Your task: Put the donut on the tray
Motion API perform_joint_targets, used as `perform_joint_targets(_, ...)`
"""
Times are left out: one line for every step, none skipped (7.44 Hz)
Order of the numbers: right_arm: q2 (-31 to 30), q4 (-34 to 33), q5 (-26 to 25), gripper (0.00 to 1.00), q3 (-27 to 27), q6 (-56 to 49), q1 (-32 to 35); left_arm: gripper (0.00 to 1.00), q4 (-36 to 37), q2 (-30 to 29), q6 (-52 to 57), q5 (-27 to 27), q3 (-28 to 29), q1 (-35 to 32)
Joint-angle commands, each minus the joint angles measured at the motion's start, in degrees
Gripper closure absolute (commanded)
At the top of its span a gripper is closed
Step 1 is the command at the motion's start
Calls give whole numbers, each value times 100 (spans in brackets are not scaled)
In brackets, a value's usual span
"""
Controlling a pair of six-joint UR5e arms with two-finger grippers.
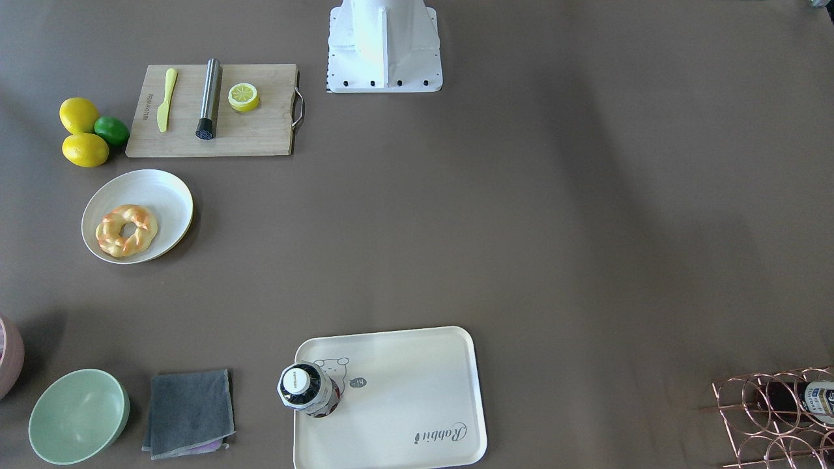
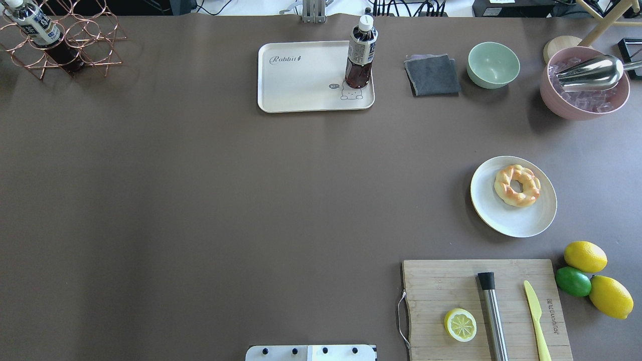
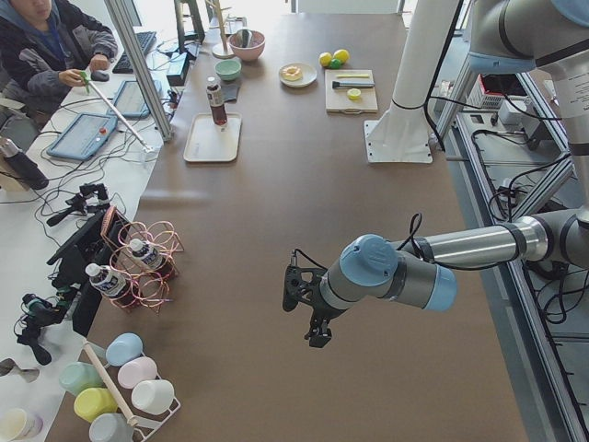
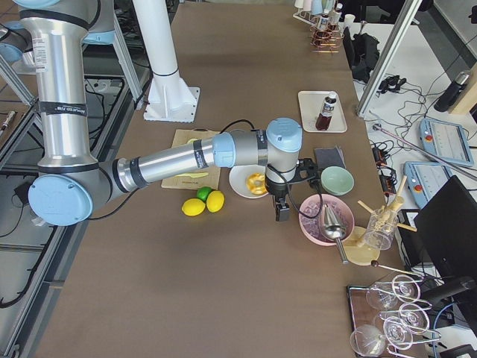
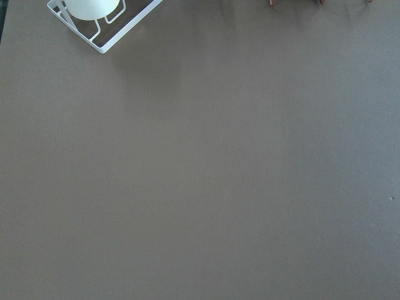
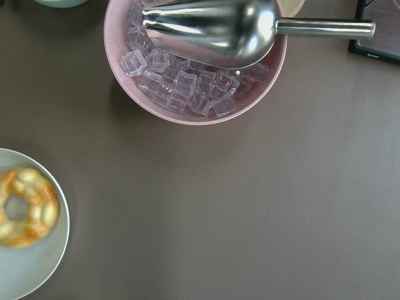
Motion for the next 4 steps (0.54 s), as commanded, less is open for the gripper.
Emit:
perform_joint_targets(59,67,-18,0,16,296,-513,2,-49,20,-238,-188,-92,36)
perform_joint_targets(33,181,-70,0,42,272,-629,2,-49,20,-238,-198,-109,54)
perform_joint_targets(-72,234,-53,0,34,263,-665,2,-41,11,-238,-180,-118,54)
perform_joint_targets(-194,565,-45,0,43,289,-674,2,-32,-6,-246,-172,-118,62)
